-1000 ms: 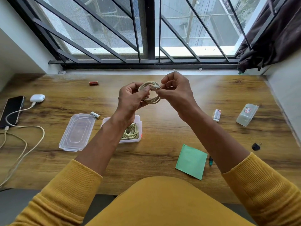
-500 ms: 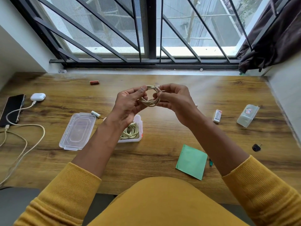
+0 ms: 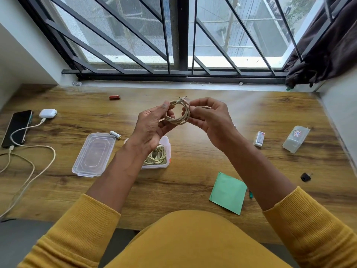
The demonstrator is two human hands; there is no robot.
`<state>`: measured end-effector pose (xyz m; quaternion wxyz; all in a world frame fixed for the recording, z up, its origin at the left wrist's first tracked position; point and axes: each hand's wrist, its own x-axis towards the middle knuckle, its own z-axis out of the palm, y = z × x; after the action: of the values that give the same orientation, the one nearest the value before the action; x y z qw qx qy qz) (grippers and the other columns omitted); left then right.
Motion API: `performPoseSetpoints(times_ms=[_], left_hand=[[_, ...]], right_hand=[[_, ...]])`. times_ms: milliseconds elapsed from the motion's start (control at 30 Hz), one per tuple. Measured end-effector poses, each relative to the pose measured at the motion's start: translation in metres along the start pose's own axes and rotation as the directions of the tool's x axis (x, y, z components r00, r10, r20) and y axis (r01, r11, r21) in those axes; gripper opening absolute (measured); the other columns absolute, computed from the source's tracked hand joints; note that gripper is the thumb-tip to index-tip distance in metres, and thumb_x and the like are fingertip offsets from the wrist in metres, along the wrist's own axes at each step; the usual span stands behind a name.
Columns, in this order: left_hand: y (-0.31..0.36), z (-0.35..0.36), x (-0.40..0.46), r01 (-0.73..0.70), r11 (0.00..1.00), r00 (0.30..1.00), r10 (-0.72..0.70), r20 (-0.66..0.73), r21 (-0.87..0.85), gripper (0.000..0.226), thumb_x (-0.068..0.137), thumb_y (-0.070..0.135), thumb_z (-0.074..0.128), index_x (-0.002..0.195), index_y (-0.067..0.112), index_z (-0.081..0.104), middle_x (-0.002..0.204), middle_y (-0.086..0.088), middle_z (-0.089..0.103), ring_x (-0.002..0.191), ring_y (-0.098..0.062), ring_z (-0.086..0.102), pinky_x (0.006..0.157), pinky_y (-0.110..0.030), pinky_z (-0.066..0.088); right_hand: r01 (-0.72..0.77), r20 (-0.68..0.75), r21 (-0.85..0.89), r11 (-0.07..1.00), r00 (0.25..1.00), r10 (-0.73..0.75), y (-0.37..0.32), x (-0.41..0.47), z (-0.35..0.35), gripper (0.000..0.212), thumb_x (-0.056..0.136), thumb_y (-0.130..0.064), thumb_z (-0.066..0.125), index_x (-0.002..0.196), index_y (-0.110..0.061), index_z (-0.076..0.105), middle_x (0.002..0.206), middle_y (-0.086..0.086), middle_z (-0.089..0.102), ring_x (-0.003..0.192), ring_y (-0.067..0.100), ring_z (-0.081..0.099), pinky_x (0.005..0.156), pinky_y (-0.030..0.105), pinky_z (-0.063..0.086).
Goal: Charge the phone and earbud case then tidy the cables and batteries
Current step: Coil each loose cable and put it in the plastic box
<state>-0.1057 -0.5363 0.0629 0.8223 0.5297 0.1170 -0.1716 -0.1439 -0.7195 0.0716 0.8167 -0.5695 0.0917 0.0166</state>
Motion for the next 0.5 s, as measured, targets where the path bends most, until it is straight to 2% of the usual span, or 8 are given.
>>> performPoseSetpoints(times_ms=[100,200,267,367,500], left_hand=[[-0.002,-0.005,0.000,-0.033,0.996,0.999,0.032,0.012,0.080,0.030,0.104,0.023,0.067,0.115,-0.004,0.075,0.086,-0.006,0.067,0.080,-0.016,0.068,0.081,-0.038,0.065],[-0.004,-0.012,-0.002,-0.051,0.965,0.998,0.059,-0.024,0.256,0.025,0.102,0.029,0.070,0.103,0.008,0.083,0.099,-0.008,0.071,0.084,-0.017,0.060,0.072,-0.028,0.061],[-0.006,-0.020,-0.003,-0.060,0.933,0.995,0.083,-0.051,0.355,0.023,0.100,0.031,0.072,0.102,0.012,0.085,0.097,-0.003,0.070,0.079,-0.014,0.053,0.065,-0.023,0.056],[-0.009,-0.033,-0.005,-0.044,0.937,0.993,0.079,-0.087,0.346,0.017,0.099,0.025,0.074,0.097,0.012,0.084,0.085,-0.002,0.070,0.069,-0.012,0.056,0.059,-0.024,0.056],[-0.011,-0.049,-0.014,-0.044,0.943,0.991,0.083,-0.105,0.329,0.014,0.099,0.017,0.073,0.101,0.005,0.080,0.085,-0.009,0.075,0.063,-0.014,0.067,0.059,-0.025,0.061]], right_hand=[[0.027,-0.008,-0.019,0.999,1.000,-0.028,0.002,0.000,-0.001,0.016,0.094,0.007,0.069,0.109,0.008,0.066,0.099,0.024,0.072,0.092,0.034,0.073,0.091,0.044,0.063],[0.016,-0.046,-0.033,0.999,0.999,-0.017,0.005,0.002,-0.001,0.017,0.092,0.005,0.073,0.109,0.006,0.068,0.103,0.025,0.072,0.093,0.033,0.073,0.092,0.043,0.063],[-0.004,-0.056,-0.038,0.999,0.998,0.001,0.009,0.002,0.000,0.015,0.091,0.005,0.074,0.105,0.004,0.070,0.102,0.023,0.073,0.092,0.031,0.074,0.089,0.040,0.063],[-0.029,-0.049,-0.071,0.997,0.998,0.025,0.018,0.003,0.007,0.015,0.089,0.006,0.076,0.102,0.003,0.072,0.096,0.020,0.073,0.090,0.029,0.074,0.088,0.039,0.062],[-0.026,-0.034,-0.155,0.988,0.999,0.021,0.030,0.001,0.020,0.023,0.087,0.005,0.078,0.108,0.002,0.070,0.100,0.021,0.074,0.095,0.035,0.075,0.090,0.044,0.064]])
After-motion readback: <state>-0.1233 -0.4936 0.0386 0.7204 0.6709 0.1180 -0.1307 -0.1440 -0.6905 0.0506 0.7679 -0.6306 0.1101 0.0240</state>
